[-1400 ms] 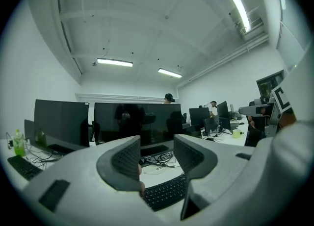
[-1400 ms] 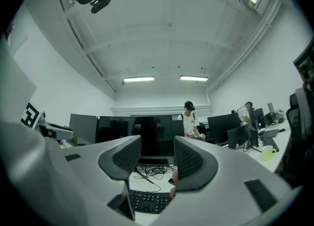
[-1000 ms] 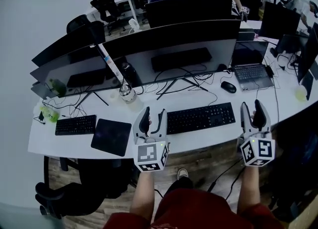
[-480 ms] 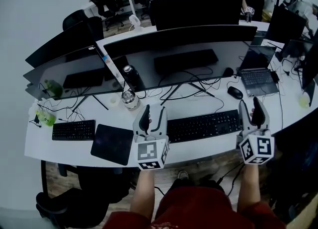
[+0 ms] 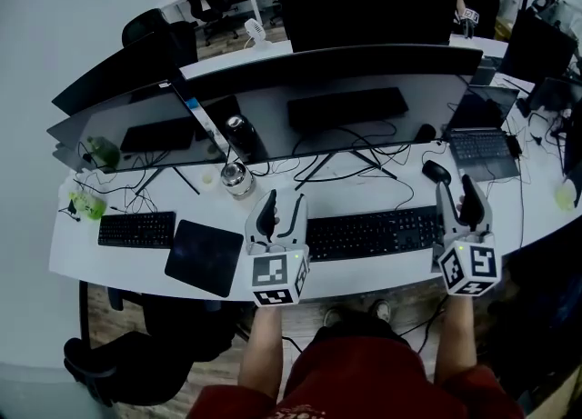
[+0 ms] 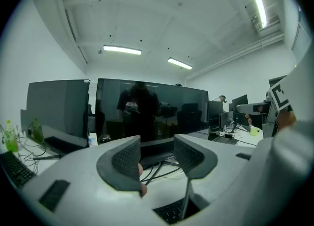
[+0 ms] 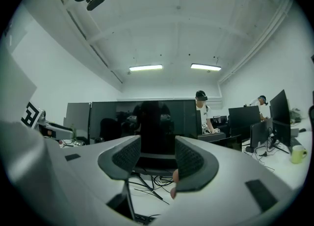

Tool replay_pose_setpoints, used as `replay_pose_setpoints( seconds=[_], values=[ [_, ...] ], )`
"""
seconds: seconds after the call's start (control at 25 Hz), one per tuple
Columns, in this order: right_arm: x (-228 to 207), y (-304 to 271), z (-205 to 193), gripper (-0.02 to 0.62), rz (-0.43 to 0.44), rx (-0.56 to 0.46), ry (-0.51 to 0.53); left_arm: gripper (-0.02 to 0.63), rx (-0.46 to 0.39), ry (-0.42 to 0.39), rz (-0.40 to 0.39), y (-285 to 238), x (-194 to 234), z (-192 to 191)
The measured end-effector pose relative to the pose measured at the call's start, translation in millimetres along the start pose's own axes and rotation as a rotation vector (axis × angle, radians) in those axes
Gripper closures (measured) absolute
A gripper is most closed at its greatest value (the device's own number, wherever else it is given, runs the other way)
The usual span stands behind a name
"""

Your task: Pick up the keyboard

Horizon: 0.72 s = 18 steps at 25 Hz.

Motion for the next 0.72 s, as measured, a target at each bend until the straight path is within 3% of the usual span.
replay_pose_setpoints(
  seconds=[0.72],
  values=[
    [-31.5, -15.9, -123.4, 0.346, 0.137, 0.308, -0.050, 0.411, 0.307, 0.075, 0.133, -8.2, -6.7, -108.1]
  ],
)
Point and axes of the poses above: the fingertips, and each gripper's own axes: y backward along the fingers, x to its left, z out of its top, the point moved 7 cm from there along y, backward along the fingers, and after that the axes turned 9 degrees about y, right-handed, at the moved point
